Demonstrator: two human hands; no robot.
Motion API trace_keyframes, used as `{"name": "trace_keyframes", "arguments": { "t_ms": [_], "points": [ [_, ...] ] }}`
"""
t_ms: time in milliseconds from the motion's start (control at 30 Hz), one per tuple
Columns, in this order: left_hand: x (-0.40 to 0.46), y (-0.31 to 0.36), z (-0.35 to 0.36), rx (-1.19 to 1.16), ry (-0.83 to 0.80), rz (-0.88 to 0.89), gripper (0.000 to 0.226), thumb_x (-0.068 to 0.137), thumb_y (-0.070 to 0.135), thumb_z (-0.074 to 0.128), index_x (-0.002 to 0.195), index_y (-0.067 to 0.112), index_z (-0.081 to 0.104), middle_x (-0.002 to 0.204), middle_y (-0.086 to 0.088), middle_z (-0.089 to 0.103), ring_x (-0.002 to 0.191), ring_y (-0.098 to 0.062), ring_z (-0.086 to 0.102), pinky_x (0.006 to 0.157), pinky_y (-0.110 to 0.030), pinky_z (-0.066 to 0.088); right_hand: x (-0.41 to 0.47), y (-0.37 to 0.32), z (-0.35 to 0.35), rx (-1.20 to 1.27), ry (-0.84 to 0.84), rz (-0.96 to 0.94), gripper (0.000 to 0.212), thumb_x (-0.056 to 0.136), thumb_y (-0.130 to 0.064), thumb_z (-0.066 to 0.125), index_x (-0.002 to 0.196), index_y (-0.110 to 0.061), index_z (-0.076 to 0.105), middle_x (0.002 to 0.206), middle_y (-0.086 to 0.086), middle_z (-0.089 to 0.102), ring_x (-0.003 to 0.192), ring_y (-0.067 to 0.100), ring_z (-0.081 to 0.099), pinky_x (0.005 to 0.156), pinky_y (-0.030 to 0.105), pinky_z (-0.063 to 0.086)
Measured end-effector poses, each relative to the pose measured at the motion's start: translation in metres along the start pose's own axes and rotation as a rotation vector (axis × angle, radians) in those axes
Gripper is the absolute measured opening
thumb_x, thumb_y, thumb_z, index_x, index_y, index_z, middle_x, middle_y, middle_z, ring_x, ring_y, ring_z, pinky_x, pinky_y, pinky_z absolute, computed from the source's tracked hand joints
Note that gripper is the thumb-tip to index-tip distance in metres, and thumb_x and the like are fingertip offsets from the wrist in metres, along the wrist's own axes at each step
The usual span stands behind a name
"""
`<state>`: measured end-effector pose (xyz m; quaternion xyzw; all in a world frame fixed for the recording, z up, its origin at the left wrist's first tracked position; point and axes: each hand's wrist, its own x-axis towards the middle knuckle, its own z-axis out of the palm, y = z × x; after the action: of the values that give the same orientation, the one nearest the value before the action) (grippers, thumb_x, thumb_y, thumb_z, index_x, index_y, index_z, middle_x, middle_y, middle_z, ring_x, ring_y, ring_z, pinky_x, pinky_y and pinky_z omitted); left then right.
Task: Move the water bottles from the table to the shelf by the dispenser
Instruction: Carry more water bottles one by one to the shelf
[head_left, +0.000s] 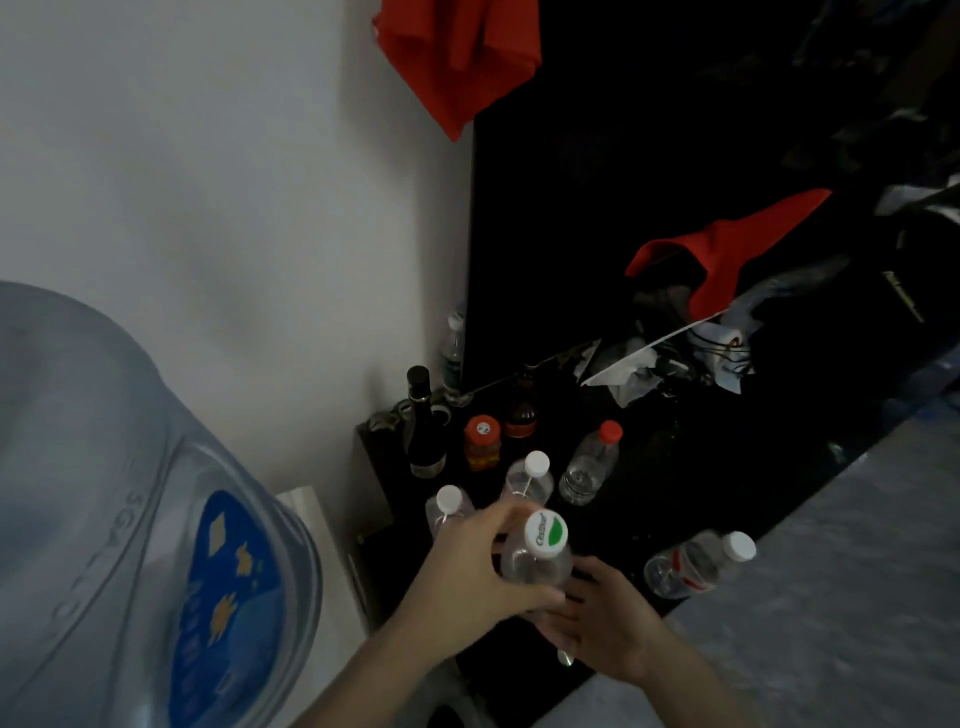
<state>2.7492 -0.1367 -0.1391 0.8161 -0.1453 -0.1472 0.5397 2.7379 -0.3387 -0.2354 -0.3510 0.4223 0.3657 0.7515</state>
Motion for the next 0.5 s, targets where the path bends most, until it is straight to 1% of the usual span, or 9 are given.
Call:
{"name": "trace_keyframes", "arguments": {
  "t_ms": [67,100,167,267,333,433,500],
  "points": [
    [0.006,-0.012,0.004,-0.023,0.025,-0.017,0.057,0.067,0.029,0.092,0.116,0.034,0.062,0.113,0.027,0.066,0.109,0.008,0.062,0.092,-0.013,0.05,0.012,-0.003,-0.003,0.019,0.032,0.026,0.054,0.095,-0.037,0.051,0.127,0.005,0.057,0.128,0.025,0.062,0.126,0.038,0.054,0.079,0.041,0.051],
    [0.009,-0.019,0.006,-0.036,0.036,-0.027,0.057,0.067,0.028,0.092,0.116,0.033,0.062,0.112,0.026,0.068,0.109,0.006,0.063,0.092,-0.015,0.051,0.018,-0.004,-0.005,0.031,0.048,0.038,0.054,0.096,-0.037,0.051,0.128,0.006,0.056,0.127,0.025,0.061,0.123,0.038,0.056,0.078,0.041,0.051],
    [0.014,-0.031,0.014,-0.047,0.056,-0.038,0.056,0.068,0.028,0.091,0.116,0.033,0.063,0.111,0.024,0.069,0.108,0.005,0.064,0.092,-0.016,0.052,0.033,-0.005,-0.01,0.05,0.083,0.042,0.053,0.097,-0.034,0.05,0.129,0.007,0.055,0.121,0.025,0.06,0.108,0.037,0.058,0.078,0.042,0.05],
    [0.019,-0.049,0.029,-0.052,0.076,-0.057,0.056,0.067,0.029,0.091,0.116,0.033,0.062,0.112,0.024,0.068,0.109,0.006,0.063,0.092,-0.018,0.053,0.052,-0.007,-0.02,0.067,0.112,0.036,0.055,0.097,-0.032,0.051,0.135,0.008,0.049,0.133,0.025,0.054,0.099,0.036,0.058,0.079,0.044,0.051],
    [0.022,-0.06,0.039,-0.054,0.075,-0.075,0.058,0.067,0.03,0.091,0.117,0.032,0.062,0.111,0.022,0.069,0.11,0.004,0.063,0.093,-0.023,0.054,0.062,-0.009,-0.025,0.059,0.125,0.028,0.052,0.098,-0.032,0.049,0.131,0.008,0.052,0.126,0.026,0.056,0.093,0.036,0.058,0.074,0.044,0.051],
    [0.03,-0.075,0.052,-0.036,0.052,-0.092,0.06,0.065,0.034,0.09,0.118,0.033,0.061,0.113,0.018,0.069,0.112,0.002,0.063,0.094,-0.028,0.055,0.071,-0.017,-0.028,0.013,0.144,0.015,0.043,0.098,-0.029,0.048,0.114,0.009,0.06,0.105,0.025,0.061,0.084,0.035,0.058,0.069,0.041,0.049],
    [0.034,-0.085,0.06,-0.038,0.056,-0.115,0.06,0.065,0.032,0.09,0.118,0.031,0.062,0.114,0.016,0.069,0.111,0.001,0.063,0.094,-0.03,0.056,0.079,-0.022,-0.028,-0.03,0.181,0.018,0.038,0.096,-0.03,0.049,0.105,0.006,0.059,0.099,0.023,0.058,0.079,0.033,0.057,0.067,0.038,0.049]
  ]
}}
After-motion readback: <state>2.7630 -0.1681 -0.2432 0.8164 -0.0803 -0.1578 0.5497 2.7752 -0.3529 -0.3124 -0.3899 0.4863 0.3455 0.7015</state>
